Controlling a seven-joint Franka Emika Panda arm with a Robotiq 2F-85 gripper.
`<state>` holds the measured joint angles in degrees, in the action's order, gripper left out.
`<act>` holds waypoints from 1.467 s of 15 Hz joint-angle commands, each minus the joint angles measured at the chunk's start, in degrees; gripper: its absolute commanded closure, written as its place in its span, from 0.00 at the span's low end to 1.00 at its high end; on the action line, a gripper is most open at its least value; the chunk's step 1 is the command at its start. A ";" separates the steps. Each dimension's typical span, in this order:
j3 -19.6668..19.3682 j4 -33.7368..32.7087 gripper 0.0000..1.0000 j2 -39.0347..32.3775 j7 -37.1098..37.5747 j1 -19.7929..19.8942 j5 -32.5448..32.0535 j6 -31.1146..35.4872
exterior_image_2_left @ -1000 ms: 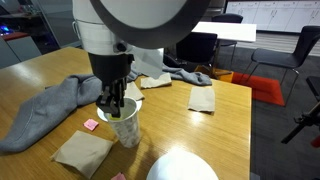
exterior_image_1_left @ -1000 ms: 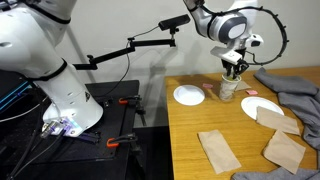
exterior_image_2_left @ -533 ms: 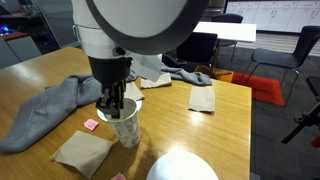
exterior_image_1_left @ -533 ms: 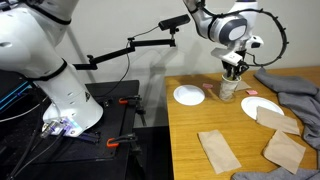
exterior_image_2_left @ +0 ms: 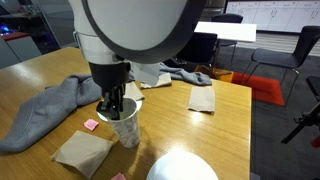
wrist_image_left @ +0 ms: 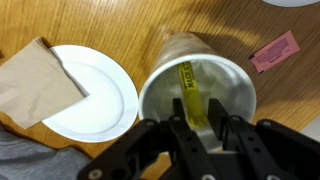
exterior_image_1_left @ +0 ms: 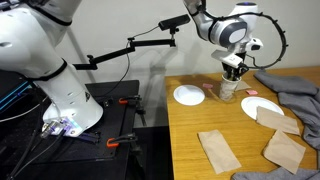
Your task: Take the marker out of the cup and put it on the table
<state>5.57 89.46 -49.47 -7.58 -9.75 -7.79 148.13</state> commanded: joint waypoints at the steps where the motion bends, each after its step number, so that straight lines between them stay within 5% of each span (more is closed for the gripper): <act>1: 0.36 -2.43 0.68 -1.43 -1.33 0.15 -0.18 -1.01; 5: 0.55 -3.29 0.70 -2.37 -1.60 0.26 -0.10 -0.82; 8: 0.53 -3.69 0.99 -2.88 -1.61 0.20 -0.14 -0.78; 22: -0.87 2.95 0.95 3.81 0.01 -0.42 -1.60 0.71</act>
<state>5.48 88.14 -49.93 -7.72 -9.75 -8.43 148.13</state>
